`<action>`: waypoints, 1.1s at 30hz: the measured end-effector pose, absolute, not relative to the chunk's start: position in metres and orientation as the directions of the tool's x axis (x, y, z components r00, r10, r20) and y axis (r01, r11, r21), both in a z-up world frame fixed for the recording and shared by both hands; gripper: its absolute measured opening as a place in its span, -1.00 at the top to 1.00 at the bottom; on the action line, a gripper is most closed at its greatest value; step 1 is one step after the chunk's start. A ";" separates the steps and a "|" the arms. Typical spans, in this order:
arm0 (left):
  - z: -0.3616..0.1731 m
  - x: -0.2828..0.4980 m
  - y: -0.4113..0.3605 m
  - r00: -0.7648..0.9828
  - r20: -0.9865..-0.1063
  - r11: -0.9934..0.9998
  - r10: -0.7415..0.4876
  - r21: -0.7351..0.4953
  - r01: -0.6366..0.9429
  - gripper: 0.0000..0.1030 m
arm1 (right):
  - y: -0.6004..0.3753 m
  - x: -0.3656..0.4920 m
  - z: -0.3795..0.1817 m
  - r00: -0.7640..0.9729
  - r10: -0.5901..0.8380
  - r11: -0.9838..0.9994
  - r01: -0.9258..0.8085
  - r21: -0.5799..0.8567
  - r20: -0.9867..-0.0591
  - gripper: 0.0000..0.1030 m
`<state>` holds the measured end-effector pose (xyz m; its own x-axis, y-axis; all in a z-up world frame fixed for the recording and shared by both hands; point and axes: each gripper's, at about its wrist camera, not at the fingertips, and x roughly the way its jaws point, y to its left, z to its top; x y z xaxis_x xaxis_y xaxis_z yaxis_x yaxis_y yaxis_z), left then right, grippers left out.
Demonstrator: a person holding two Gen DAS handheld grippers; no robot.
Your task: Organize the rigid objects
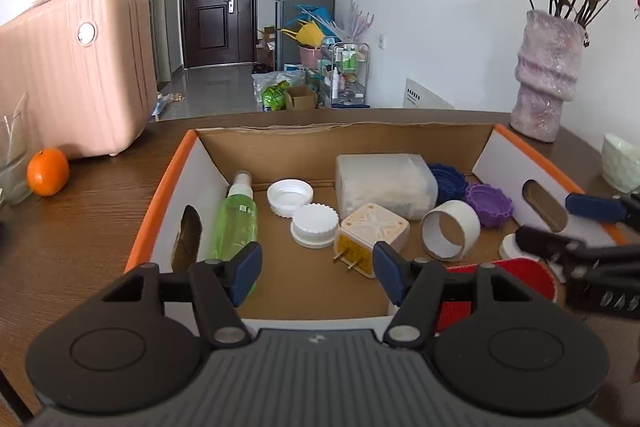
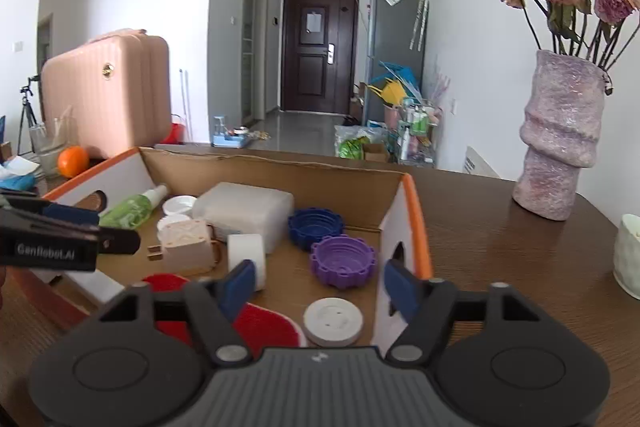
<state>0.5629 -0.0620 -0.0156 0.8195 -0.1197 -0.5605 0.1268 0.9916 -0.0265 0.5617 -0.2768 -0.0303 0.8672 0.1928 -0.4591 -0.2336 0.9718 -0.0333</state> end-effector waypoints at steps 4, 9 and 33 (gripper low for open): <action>-0.015 0.563 -0.058 0.822 -0.562 0.994 -0.096 -0.017 0.105 -0.29 | -0.270 0.558 -0.034 0.880 0.177 0.970 -0.232 -0.075 -0.440 -0.56; -0.009 0.562 -0.052 0.832 -0.551 0.998 -0.059 -0.004 0.068 -0.29 | -0.273 0.554 -0.035 0.894 0.182 0.971 -0.228 -0.066 -0.410 -0.57; 0.070 0.301 0.010 0.967 -0.253 0.999 0.009 0.046 0.003 -1.00 | -0.283 0.338 0.079 0.955 0.168 0.985 -0.171 0.009 -0.245 -0.93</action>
